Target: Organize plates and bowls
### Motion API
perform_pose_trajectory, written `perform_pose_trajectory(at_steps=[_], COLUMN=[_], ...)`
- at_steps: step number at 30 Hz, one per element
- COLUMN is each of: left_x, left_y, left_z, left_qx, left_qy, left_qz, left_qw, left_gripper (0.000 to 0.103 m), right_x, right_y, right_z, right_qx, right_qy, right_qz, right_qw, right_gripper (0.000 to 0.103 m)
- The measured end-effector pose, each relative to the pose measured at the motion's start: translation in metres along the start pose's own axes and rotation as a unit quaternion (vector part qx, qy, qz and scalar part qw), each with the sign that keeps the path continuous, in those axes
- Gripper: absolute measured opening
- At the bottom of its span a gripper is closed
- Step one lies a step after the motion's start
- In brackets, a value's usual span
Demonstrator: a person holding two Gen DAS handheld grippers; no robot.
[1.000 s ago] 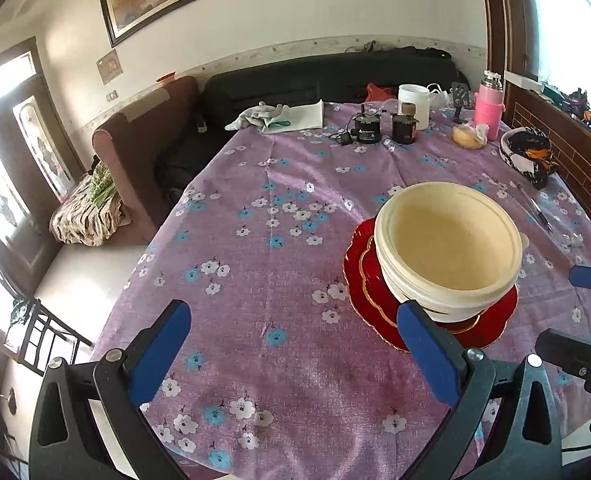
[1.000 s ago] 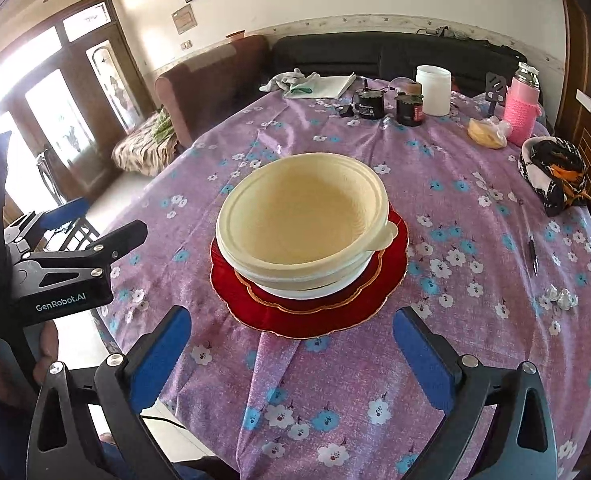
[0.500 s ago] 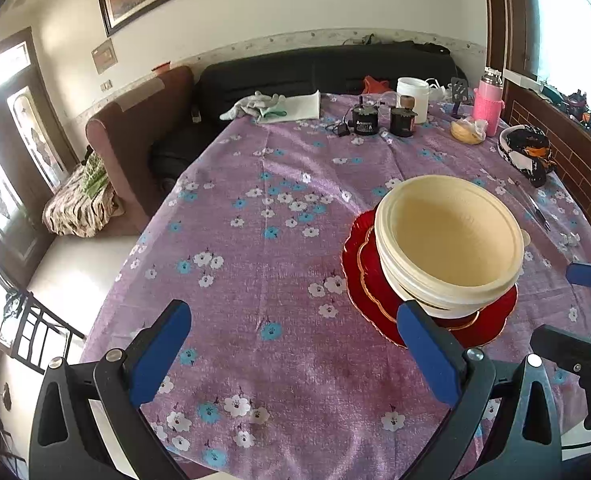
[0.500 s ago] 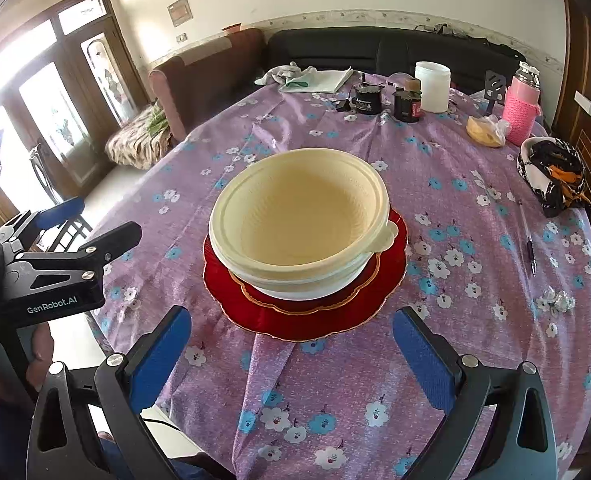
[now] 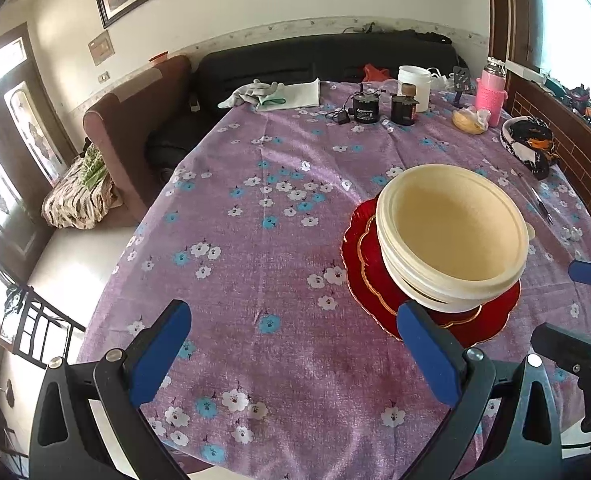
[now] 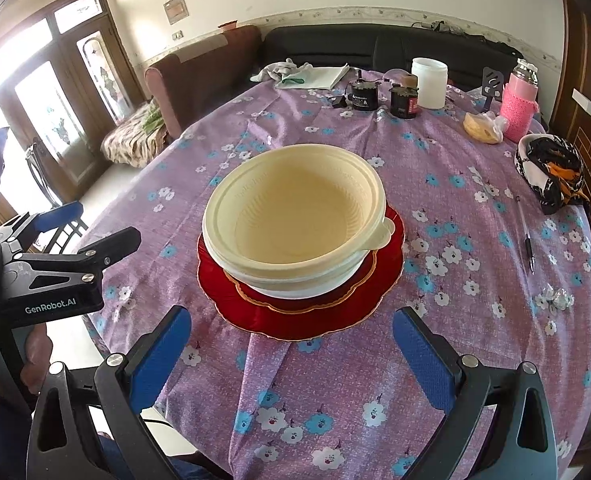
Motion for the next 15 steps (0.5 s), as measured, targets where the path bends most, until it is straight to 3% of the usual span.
perform_pose_trajectory(at_steps=[15], left_x=[0.0021], left_y=[-0.0018], left_z=[-0.0043], left_qx=[-0.008], left_qy=[-0.022], left_qz=[-0.005], left_qw=[0.9997], left_gripper=[0.103], right_x=[-0.0014], right_y=[-0.0023], right_z=[-0.0038], right_qx=[0.005], right_qy=[0.007], right_qz=[-0.001], right_qw=[1.0], right_gripper=[0.102])
Point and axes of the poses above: each gripper's, at about its wrist camera, not at the fingertips, and z roughly against the way its jaws point, x to its left, y to its underside, the point moved 1 cm from there along -z, roughly the way its jaws point, and after that the axes turned 13 degrees about -y, right-handed, at the moved point
